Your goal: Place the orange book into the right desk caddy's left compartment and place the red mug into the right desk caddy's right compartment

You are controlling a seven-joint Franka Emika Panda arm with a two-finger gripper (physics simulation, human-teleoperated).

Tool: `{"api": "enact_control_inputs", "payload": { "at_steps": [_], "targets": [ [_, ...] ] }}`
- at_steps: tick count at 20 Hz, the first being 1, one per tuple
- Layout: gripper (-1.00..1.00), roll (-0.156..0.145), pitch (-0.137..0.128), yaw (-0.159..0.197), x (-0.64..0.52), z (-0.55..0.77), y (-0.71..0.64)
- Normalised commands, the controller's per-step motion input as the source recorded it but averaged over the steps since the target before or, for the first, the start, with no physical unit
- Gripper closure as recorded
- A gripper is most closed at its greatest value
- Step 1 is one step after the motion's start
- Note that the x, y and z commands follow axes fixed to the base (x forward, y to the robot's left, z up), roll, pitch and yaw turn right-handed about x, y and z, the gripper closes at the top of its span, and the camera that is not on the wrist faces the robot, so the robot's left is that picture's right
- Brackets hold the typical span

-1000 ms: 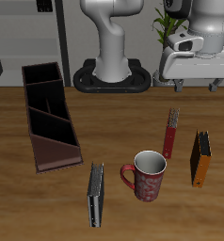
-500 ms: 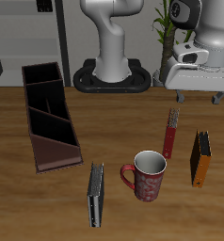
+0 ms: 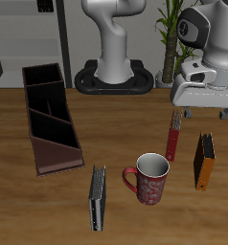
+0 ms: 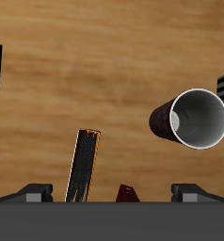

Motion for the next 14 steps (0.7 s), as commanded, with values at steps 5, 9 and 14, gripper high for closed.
{"api": "enact_control_inputs", "payload": {
  "at_steps": [5,9,14],
  "targets": [
    [-1.0,0.004,-0.003,-0.007,-0.02,-0.27,0.13],
    [-1.0,-0.004,-0.007,-0.017,0.02,-0.18,-0.02],
    [-1.0,0.024,0.022,0.007,0.1,-0.27,0.03]
  ]
}}
